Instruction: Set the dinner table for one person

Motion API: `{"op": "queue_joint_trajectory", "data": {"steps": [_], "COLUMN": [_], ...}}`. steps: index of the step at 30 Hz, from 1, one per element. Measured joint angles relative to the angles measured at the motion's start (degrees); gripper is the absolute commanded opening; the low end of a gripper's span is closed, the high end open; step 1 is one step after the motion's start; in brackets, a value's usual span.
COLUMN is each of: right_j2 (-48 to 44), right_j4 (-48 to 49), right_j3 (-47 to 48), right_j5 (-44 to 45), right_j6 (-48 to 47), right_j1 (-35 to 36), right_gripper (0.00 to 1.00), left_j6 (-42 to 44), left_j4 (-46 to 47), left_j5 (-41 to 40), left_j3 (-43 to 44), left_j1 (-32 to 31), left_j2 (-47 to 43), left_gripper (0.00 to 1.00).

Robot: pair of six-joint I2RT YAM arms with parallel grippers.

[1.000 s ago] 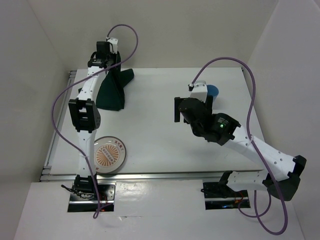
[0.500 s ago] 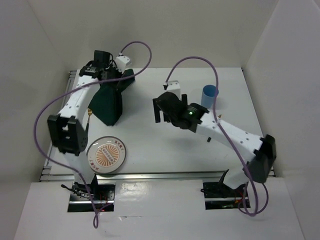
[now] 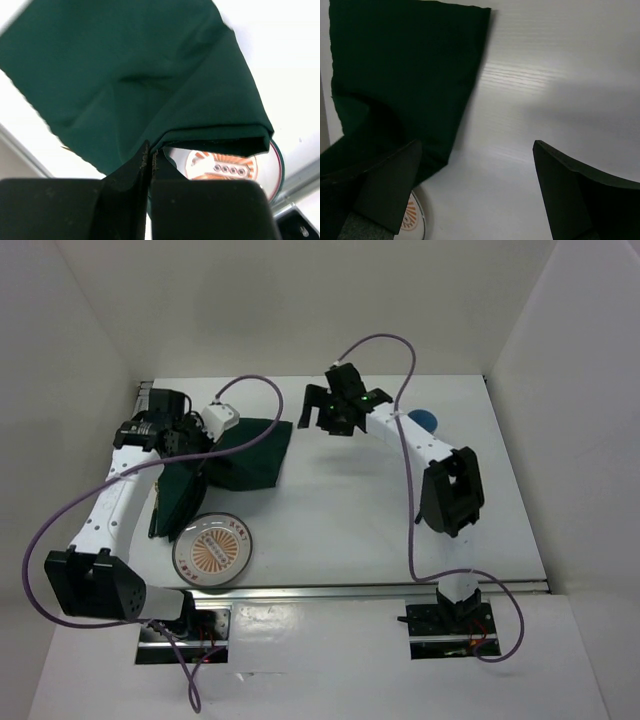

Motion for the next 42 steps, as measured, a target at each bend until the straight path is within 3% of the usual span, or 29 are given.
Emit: {"op": "queue_joint_trajectory", "data": {"steps": [7, 13, 26, 29, 32, 34, 35, 42], "right_j2": [16.37, 27.93, 36.20, 37.27, 38.10, 38.66, 38.88, 33.75], "right_j4": [2.05, 2.27, 10.03, 11.56, 13.60, 14.34, 15.89, 21.07], "right_j3": [14.27, 21.35, 30.88, 31.67, 31.56, 30.25, 29.18, 18.86], "right_j5": [-4.63, -1.27, 0.44, 0.59, 0.39, 0.15, -0.46, 1.18], "right_j6": [4.26, 9.22, 19.47, 21.68, 24.37, 25.62, 27.17, 29.18], "right_j1": [2.12, 2.95, 3.98, 4.37, 4.57, 4.63, 4.61, 4.61], "right_gripper": [1.00, 1.00, 0.91, 0.80, 0.42, 0.05, 0.00, 0.00], "left_j6": [1.70, 1.44, 1.31, 1.33, 1.31, 1.20, 1.01, -1.88], "left_j4": [-3.34, -3.69, -6.88, -8.90, -10.21, -10.45, -10.54, -8.81], "left_j5": [0.04, 0.79, 2.67, 3.52, 4.66, 4.98, 4.98, 1.46], "left_j3": [-6.40, -6.43, -6.40, -5.49, -4.35, -4.17, -4.17, -4.02], "left_j1": [-0.02, -0.09, -0.59, -1.16, -2.03, -2.34, -2.43, -2.43], "left_j2": [-5.14, -6.32, -7.17, -7.67, -8.28, -9.16, -9.60, -10.54], "left_gripper": [0.00, 0.00, 0.00, 0.00, 0.00, 0.00, 0.00, 0.00]}}
